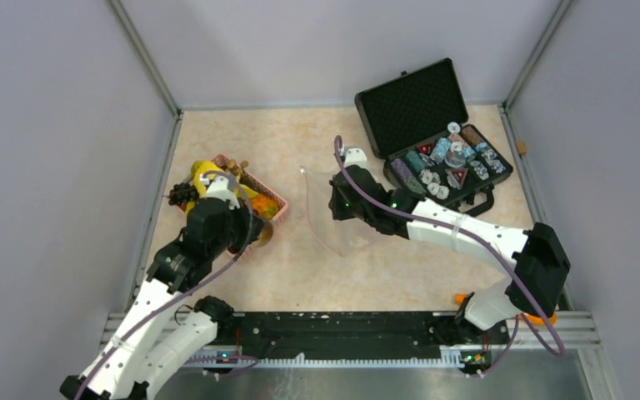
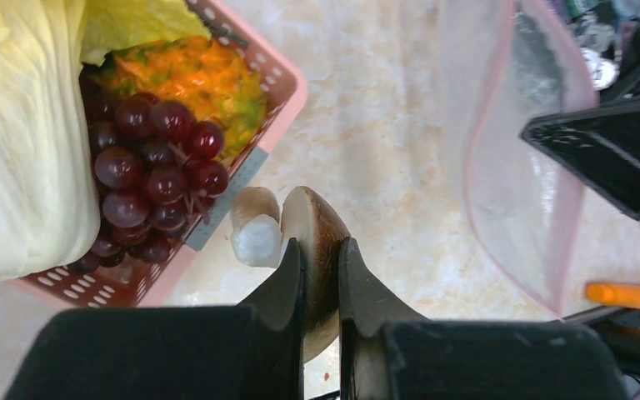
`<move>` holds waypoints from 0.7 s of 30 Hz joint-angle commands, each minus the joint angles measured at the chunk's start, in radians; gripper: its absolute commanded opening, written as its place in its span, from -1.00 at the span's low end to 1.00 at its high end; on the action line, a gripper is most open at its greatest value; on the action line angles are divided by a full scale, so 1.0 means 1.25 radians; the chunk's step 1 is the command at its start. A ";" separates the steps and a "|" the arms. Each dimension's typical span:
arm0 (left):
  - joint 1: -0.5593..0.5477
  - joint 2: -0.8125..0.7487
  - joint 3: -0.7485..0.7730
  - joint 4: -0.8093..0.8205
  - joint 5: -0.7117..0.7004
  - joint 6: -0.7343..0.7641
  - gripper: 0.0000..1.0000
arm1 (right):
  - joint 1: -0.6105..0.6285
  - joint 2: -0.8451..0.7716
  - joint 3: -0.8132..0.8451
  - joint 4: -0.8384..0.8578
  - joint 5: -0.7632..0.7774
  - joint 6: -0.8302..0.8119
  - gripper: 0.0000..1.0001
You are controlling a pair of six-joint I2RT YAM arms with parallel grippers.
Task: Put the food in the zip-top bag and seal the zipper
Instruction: Pick up the fake vegetable from the bin.
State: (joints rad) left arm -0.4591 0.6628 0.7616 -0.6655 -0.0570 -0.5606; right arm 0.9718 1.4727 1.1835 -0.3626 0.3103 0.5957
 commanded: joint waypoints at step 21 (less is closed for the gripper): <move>-0.002 -0.027 0.029 0.283 0.201 -0.226 -1.00 | -0.007 -0.076 -0.041 0.051 0.005 0.005 -1.00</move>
State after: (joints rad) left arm -0.4591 0.6239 0.7914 -0.4992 0.1234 -0.6983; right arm 0.9718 1.4292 1.1454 -0.3450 0.3107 0.5957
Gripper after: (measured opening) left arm 0.103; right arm 0.005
